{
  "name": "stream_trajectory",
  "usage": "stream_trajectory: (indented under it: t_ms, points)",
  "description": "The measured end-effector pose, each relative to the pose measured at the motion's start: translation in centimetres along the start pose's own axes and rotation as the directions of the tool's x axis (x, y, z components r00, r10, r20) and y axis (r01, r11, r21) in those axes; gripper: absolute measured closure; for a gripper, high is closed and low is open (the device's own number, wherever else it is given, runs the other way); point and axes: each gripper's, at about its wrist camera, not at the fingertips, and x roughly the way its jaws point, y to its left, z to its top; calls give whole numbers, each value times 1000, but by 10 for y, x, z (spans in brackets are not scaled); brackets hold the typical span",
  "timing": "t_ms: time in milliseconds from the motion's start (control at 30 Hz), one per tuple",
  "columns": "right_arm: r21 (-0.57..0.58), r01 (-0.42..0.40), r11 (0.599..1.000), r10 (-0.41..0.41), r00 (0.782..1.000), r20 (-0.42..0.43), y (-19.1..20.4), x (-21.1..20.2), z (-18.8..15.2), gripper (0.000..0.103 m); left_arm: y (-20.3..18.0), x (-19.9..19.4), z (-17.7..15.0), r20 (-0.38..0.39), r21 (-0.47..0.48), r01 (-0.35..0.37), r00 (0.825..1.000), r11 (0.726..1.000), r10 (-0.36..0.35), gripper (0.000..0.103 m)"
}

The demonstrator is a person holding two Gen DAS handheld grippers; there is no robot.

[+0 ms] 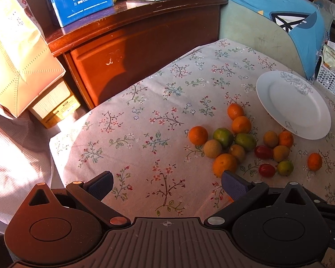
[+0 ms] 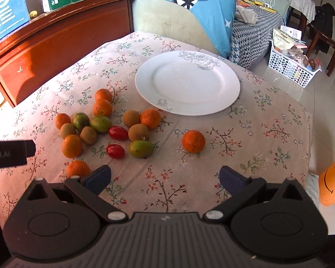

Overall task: Organize fruits
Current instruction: 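Move the right tool toward the lone orange while the left tool approaches a cluster orange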

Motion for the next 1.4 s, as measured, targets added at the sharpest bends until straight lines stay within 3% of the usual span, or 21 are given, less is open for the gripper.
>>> stream_trajectory:
  t_ms: [133, 533, 1400]
  points:
    - [-24, 5, 1000, -5, 1000, -22, -2, -4, 5, 1, -4, 0, -2, -4, 16, 1, 1000, 1000, -1, 0]
    - [68, 17, 998, -13, 998, -58, -10, 6, 5, 1, -15, 5, -9, -22, 61, -5, 1000, 998, 6, 0]
    - [14, 74, 997, -73, 995, -70, 0, 8, 3, 1, -21, 9, -14, -39, 84, 1, 999, 997, 2, 0]
